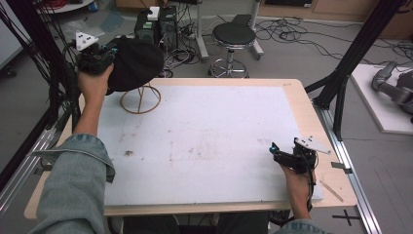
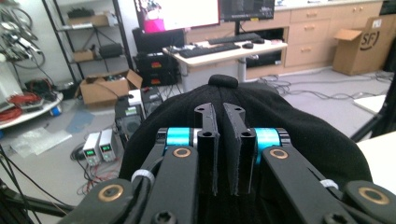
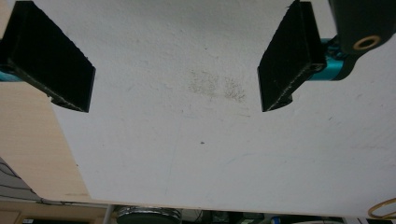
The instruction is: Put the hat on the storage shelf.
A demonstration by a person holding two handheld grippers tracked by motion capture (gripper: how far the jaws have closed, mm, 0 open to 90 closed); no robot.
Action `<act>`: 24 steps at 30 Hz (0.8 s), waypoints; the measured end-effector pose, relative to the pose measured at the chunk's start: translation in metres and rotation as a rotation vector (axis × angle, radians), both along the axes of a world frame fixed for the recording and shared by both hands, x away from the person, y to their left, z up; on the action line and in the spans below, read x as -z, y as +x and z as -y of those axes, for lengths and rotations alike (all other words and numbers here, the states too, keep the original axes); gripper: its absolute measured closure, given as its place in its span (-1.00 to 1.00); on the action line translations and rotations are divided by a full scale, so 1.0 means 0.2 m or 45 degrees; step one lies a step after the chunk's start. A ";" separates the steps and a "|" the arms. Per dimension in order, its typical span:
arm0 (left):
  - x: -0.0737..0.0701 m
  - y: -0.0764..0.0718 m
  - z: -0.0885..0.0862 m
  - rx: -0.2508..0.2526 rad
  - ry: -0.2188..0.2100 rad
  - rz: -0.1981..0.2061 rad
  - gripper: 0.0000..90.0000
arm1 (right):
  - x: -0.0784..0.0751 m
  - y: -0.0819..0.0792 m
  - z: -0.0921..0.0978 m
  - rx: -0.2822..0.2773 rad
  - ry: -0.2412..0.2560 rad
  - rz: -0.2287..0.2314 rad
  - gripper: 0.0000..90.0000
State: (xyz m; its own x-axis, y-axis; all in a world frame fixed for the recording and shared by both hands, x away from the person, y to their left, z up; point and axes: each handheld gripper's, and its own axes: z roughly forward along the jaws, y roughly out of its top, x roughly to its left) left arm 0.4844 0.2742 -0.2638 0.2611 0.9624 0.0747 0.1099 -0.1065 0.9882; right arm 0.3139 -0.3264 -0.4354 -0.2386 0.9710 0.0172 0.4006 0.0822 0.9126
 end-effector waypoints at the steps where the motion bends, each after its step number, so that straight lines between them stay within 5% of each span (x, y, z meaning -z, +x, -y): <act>1: 0.00 0.00 0.00 0.008 0.002 -0.007 0.82 | 0.00 0.00 0.00 0.000 0.003 0.000 -0.76; 12: 0.01 -0.02 -0.03 0.035 -0.004 -0.033 0.44 | 0.00 0.01 -0.01 -0.008 -0.002 0.006 -0.76; 24: 0.04 -0.22 -0.11 0.160 -0.043 -0.041 0.08 | 0.00 0.02 -0.03 -0.019 -0.002 0.008 -0.76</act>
State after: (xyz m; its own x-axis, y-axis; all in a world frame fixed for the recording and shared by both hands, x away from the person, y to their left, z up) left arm 0.4398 0.2965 -0.2711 0.3817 0.9237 0.0324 0.1296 -0.0882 0.9876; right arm 0.3178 -0.3205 -0.4353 -0.2531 0.9673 0.0142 0.3939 0.0896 0.9148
